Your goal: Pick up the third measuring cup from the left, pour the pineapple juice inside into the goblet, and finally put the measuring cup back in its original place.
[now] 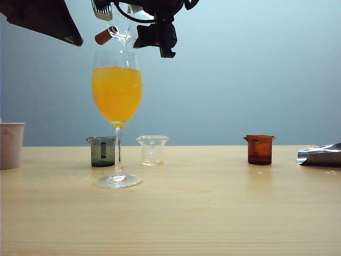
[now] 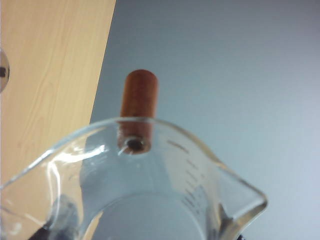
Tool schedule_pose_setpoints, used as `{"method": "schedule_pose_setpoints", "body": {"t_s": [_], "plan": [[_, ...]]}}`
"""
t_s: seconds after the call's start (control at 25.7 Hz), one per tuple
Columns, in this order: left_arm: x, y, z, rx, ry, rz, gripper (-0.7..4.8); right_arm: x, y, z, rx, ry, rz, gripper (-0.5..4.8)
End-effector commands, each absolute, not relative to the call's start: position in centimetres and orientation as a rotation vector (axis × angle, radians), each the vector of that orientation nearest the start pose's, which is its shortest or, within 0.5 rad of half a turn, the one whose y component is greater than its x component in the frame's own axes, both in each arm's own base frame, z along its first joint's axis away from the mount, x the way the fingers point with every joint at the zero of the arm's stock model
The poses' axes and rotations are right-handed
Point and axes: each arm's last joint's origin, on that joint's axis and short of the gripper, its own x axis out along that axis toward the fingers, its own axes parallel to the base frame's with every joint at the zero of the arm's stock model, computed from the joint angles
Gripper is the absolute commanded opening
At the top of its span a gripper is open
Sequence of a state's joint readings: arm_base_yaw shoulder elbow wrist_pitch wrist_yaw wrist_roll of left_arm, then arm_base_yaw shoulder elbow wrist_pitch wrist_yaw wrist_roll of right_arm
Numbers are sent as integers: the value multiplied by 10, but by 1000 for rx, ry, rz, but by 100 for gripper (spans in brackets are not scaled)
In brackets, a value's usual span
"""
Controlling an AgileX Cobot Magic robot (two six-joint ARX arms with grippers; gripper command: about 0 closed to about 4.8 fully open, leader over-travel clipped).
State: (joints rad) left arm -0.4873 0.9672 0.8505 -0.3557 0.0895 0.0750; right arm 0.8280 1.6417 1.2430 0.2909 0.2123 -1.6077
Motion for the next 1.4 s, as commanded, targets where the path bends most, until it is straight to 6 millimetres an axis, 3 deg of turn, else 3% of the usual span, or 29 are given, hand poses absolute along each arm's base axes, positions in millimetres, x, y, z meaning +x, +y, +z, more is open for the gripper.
{"method": "schedule_pose_setpoints", "body": {"t_s": [0.04, 0.39, 0.55, 0.7, 0.78, 0.9, 1.05, 1.29, 1.4], "plan": [[182, -99, 312, 167, 424, -577, -6, 262, 277, 326, -1438, -418, 542, 165], [182, -99, 313, 165, 416, -578, -6, 270, 267, 329, -1001, -260, 562, 143], [183, -100, 315, 158, 389, -586, -6, 290, 233, 343, -550, -150, 497, 144], [184, -101, 320, 142, 332, -607, -6, 321, 188, 335, -142, -15, 422, 144], [184, -103, 324, 128, 296, -654, -6, 329, 166, 313, -60, 19, 403, 144], [185, -104, 327, 120, 264, -660, -6, 325, 156, 279, -59, 19, 405, 143], [184, -106, 328, 87, 253, -741, -6, 325, 156, 223, -14, -18, 406, 143], [184, -107, 329, 66, 253, -798, -6, 350, 169, 150, 59, 7, 421, 143], [185, -108, 327, 70, 261, -778, -6, 362, 175, 132, 52, 36, 421, 143]]}}
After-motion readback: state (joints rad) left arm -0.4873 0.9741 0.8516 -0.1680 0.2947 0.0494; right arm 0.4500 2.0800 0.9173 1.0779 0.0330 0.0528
